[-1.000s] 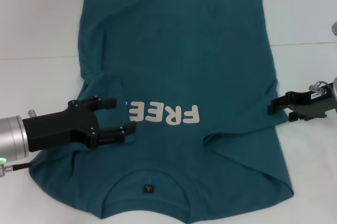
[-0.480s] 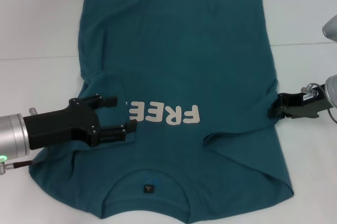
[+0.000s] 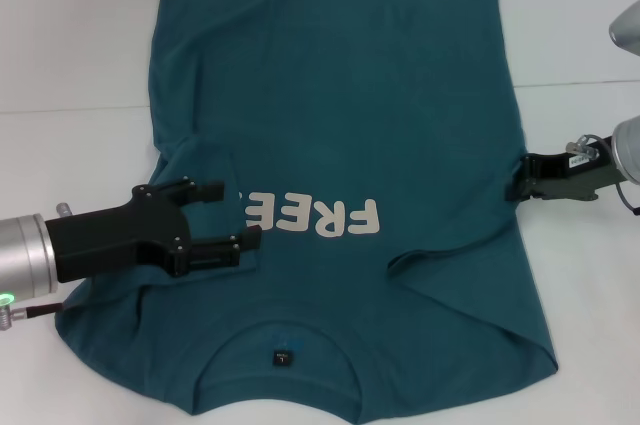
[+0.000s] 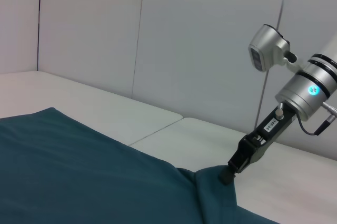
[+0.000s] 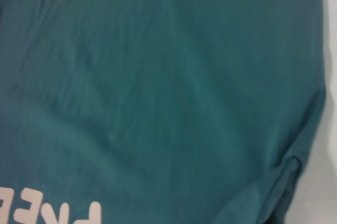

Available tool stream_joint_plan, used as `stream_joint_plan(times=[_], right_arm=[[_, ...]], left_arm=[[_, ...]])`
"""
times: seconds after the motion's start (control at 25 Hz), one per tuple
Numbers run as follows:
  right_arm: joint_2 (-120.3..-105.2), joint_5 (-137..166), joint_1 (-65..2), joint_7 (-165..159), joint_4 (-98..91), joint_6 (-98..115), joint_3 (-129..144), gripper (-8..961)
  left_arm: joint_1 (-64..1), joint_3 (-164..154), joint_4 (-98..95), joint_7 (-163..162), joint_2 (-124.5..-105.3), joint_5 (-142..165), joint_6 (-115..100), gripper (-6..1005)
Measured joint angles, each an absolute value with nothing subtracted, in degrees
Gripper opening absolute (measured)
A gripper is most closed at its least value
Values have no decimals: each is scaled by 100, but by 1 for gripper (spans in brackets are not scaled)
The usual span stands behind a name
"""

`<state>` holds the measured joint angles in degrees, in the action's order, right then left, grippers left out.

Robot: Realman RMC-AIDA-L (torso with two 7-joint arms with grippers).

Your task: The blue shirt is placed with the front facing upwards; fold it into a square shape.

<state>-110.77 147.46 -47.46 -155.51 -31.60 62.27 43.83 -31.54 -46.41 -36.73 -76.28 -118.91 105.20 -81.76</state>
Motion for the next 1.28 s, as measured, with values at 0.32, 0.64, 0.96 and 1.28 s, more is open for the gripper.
stream_joint_plan(times=[0.32,0.64,0.96,1.28], right_arm=[[-11144,14711,-4921,-15606,-3171,6044,4378,38],[-11213,14703,-5121,-15618,-3077,5804,4404,47],[-11302,14584,-5259,-15618,-2834,5449,4396,56],[-11353,14258,-5263,-15577,-2822,5434,4403,309]], left_arm=[[-3156,-4640,-3685,-7621,-11891,10520,-8176,883],[-3134,-4640,-3726,-7620,-11891,10520,-8183,877],[-3114,-4641,-3731,-7620,-11891,10520,-8183,871],[-3096,-4640,-3735,-7620,-11891,10520,-8182,865]])
